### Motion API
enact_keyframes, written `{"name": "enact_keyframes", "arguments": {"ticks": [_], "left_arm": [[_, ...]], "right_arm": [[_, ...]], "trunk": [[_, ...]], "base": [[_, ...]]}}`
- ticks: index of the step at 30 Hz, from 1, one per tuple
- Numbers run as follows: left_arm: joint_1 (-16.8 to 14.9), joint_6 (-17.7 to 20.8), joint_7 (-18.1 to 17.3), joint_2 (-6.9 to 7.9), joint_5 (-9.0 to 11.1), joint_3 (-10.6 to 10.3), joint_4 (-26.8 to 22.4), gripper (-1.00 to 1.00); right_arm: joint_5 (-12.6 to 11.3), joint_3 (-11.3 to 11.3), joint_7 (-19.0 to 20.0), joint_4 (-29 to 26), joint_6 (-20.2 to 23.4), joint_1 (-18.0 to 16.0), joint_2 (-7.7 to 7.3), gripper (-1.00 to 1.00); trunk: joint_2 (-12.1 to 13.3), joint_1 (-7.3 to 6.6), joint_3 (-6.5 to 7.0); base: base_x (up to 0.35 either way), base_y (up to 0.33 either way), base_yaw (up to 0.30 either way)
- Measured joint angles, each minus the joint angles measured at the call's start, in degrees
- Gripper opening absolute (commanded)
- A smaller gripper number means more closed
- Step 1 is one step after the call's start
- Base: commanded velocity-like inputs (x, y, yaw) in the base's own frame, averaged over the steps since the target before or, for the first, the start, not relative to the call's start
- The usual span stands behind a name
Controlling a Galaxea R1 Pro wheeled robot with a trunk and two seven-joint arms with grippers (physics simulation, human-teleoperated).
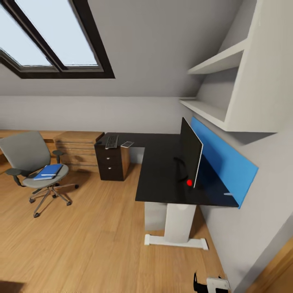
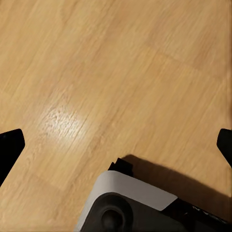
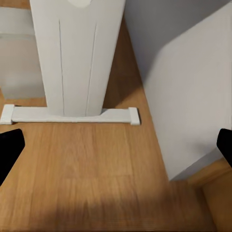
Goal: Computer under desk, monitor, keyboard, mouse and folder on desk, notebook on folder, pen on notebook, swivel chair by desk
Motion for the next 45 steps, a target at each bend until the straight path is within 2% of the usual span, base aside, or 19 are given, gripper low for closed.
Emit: {"name": "enact_keyframes", "arguments": {"ticks": [7,14,20,26,35,45], "left_arm": [[0.02,-0.47,-2.00,-0.01,-1.05,0.01,0.11,1.00],[0.02,-4.39,-2.25,-0.04,-1.69,0.03,0.13,1.00],[0.01,-6.08,-2.27,-0.08,-1.68,0.08,0.14,1.00],[0.01,-6.40,-2.31,-0.11,-1.64,0.04,0.23,1.00],[0.01,-6.42,-2.30,-0.11,-1.68,0.02,0.24,1.00],[0.02,-6.42,-2.29,-0.11,-1.67,0.01,0.22,1.00]], "right_arm": [[-0.06,-0.03,0.03,0.99,-0.15,-0.06,0.19,1.00],[-0.02,0.03,0.53,1.97,-0.13,-0.07,0.75,1.00],[0.00,0.07,1.75,2.41,-0.12,-0.07,0.94,1.00],[0.00,0.08,6.23,2.60,-0.11,-0.06,0.93,1.00],[-0.01,0.06,6.75,2.65,-0.19,-0.06,0.98,1.00],[-0.01,0.02,6.77,2.68,-0.20,-0.07,1.02,1.00]], "trunk": [[0.42,-0.23,-0.20],[0.42,-0.23,-0.59],[0.41,-0.25,-0.95],[0.41,-0.25,-1.07],[0.41,-0.25,-1.08],[0.41,-0.25,-1.08]], "base": [[0.000,0.000,0.209],[0.002,0.001,0.215],[0.131,0.120,0.184],[0.223,0.207,0.026],[0.233,0.216,0.010],[0.242,0.217,0.243]]}}
